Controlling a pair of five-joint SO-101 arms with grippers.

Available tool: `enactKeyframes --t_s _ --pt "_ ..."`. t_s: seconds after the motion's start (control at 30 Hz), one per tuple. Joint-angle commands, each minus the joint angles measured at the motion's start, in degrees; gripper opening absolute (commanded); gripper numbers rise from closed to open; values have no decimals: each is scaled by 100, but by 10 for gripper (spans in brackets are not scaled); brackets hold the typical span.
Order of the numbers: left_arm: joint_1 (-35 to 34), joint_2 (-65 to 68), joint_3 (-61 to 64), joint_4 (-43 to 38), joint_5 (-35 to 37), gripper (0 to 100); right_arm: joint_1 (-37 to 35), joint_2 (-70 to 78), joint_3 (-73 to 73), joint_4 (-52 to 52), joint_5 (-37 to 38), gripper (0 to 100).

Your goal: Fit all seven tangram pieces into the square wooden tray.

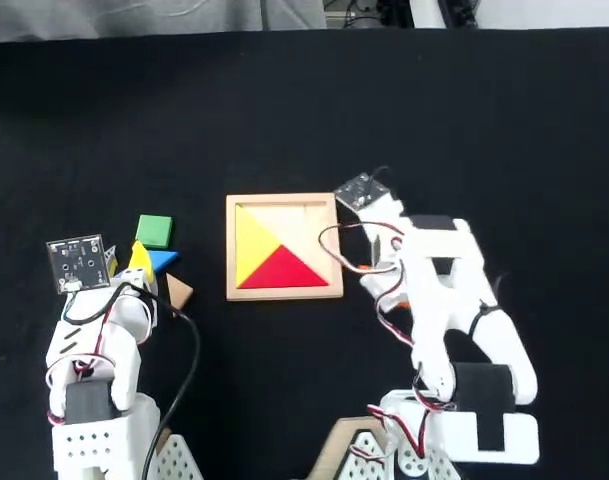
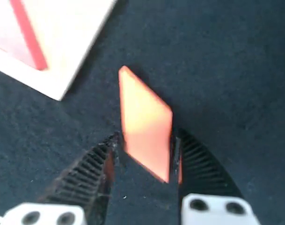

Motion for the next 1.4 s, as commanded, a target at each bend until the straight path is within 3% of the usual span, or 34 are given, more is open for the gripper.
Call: enactKeyframes --t_s 0.0,0.3,0.5,1.07,1.27,1.37 --pt "40 -35 119 -105 -44 116 70 -84 -470 325 35 176" --pt "40 -35 119 -105 -44 116 -554 -13 -558 193 -686 180" --pt "40 -35 119 -97 -44 116 -211 -13 -514 44 -642 181" --pt "40 -35 119 -97 -44 116 -255 875 -637 -237 -668 175" --pt "40 -35 119 -97 -44 116 -273 875 -602 -255 -668 22" --pt "48 -35 119 -97 -44 116 -255 840 -629 -211 -686 27"
